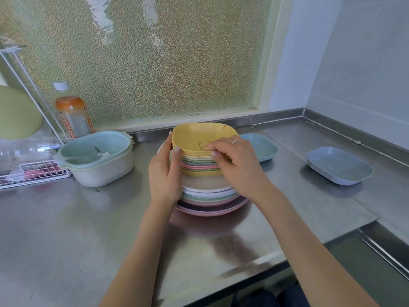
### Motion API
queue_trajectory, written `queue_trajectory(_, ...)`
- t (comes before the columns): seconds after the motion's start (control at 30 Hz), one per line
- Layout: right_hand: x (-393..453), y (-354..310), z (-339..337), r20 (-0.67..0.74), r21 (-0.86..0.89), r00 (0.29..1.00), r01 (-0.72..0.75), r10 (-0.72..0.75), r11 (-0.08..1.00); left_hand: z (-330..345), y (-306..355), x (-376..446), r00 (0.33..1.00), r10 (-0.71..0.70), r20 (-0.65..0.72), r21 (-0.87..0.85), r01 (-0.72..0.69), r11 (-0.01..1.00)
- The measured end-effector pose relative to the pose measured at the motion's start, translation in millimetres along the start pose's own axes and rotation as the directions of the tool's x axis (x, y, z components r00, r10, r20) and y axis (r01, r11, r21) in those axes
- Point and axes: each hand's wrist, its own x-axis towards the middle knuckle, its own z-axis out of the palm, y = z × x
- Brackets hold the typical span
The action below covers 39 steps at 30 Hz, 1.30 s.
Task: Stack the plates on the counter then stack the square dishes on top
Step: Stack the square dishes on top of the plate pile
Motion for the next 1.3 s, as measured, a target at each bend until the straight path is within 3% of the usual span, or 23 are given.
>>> queue_trajectory(0.27, -5.6, -0.3, -3.8, 0.046, 0.123, 0.997, -0.059, 0.054, 0.991, 1.1, -1.8, -1.0, 1.000, -0.023, 0.003, 0.013, 0.023, 1.000)
queue_trajectory(0.37, -10.3, 8.7, -13.3, -0.122, 0.227, 0.981, -0.118, 0.148, 0.967, 1.5, -1.7, -2.0, 1.000, -0.027, -0.005, 0.019, 0.027, 0.999)
queue_trajectory(0.43, -12.4, 27.1, -17.6, -0.266, 0.205, 0.928, -0.212, 0.262, 0.956, 0.8, -1.3, -2.5, 0.999, -0.032, -0.008, 0.020, 0.032, 0.999)
queue_trajectory(0.5, -13.8, 57.4, -17.1, -0.312, 0.119, 0.868, -0.369, 0.387, 0.922, 0.8, -1.6, -2.3, 1.000, -0.029, -0.006, 0.024, 0.029, 0.999)
queue_trajectory(0.6, -17.8, 105.0, -11.7, -0.148, -0.136, 0.803, -0.595, 0.578, 0.792, 1.1, -1.0, -2.1, 1.000, -0.023, 0.002, 0.019, 0.023, 1.000)
queue_trajectory(0.73, -27.6, 132.0, -6.1, 0.051, -0.360, 0.704, -0.649, 0.708, 0.671, 1.0, -1.8, -2.0, 1.000, -0.022, 0.006, 0.008, 0.022, 1.000)
queue_trajectory(0.87, -36.8, 137.9, 0.2, -0.009, -0.399, 0.744, -0.615, 0.668, 0.680, 1.8, -3.2, -0.5, 1.000, -0.015, 0.010, 0.000, 0.015, 1.000)
queue_trajectory(1.13, -32.6, 128.0, -0.6, -0.216, -0.320, 0.818, -0.575, 0.534, 0.753, 0.5, -3.0, -1.0, 1.000, -0.003, -0.001, -0.017, 0.003, 1.000)
queue_trajectory(1.3, -15.5, 105.6, -17.1, -0.376, -0.124, 0.870, -0.388, 0.319, 0.913, 0.8, -6.1, -0.4, 1.000, -0.010, -0.008, -0.002, 0.010, 1.000)
